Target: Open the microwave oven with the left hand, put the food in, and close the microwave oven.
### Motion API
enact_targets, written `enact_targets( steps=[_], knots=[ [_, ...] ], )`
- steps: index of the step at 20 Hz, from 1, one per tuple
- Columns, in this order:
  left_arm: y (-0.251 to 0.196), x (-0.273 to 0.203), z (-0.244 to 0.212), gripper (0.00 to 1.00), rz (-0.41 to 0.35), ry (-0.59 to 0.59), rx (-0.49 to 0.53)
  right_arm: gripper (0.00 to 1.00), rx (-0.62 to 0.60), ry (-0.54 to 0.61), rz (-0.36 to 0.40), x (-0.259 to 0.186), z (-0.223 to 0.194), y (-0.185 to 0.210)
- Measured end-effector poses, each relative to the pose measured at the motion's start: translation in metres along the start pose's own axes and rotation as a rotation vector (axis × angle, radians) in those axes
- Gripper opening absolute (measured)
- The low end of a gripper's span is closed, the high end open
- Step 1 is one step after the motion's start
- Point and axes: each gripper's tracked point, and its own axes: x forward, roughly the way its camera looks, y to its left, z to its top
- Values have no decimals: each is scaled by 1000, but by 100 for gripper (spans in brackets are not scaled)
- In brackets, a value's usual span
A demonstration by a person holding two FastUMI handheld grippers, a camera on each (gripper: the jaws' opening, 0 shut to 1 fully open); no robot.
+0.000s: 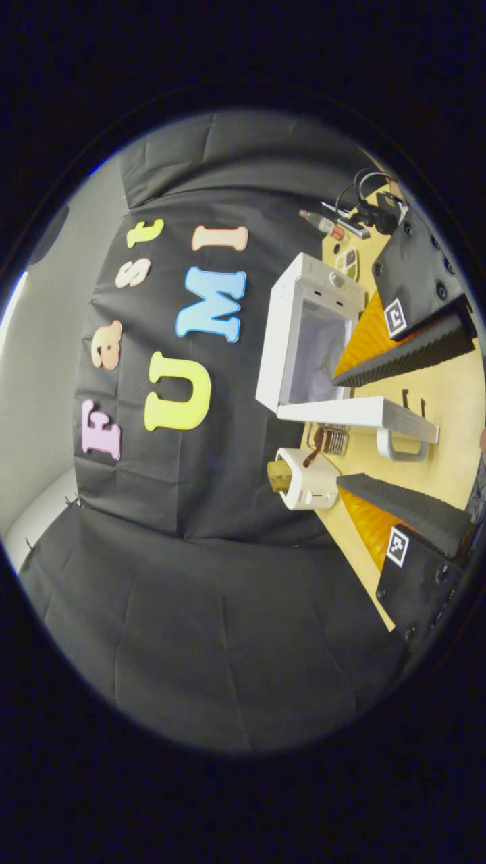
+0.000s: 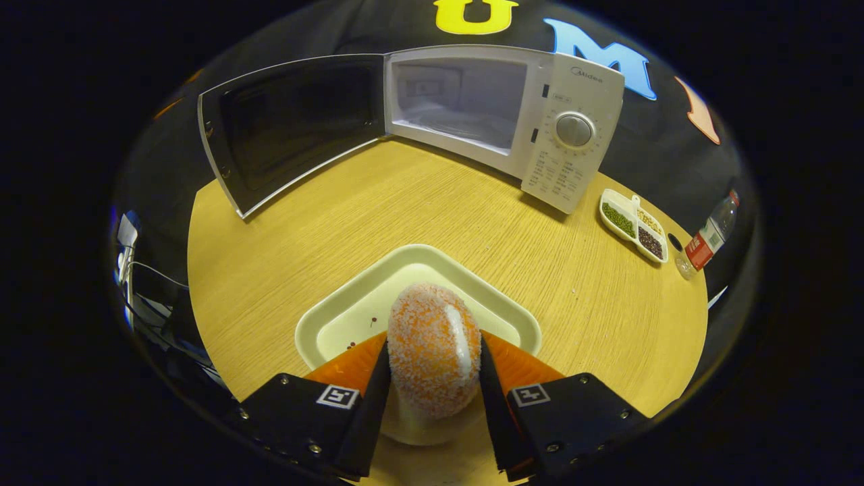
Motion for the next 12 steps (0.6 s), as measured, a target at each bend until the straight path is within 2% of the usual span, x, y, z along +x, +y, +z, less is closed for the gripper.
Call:
enact_targets(
  steps=[3, 4, 5, 9, 12],
  knots=[
    [-2, 2, 16, 87, -15, -32, 24, 47, -23, -2, -34, -6, 9, -4],
    [-1, 2, 23, 86, -17, -45, 31, 43, -15, -29, -78, -12, 18, -12],
    [1, 2, 30, 86, -21, -59, 37, 32, 5, -43, -81, -14, 27, -11],
    [8, 1, 62, 88, -28, -118, 69, 32, 21, -131, -114, -35, 73, -5],
    [2, 8, 70, 86, -88, -138, 85, 32, -77, -187, -190, -43, 108, -7]
  ],
)
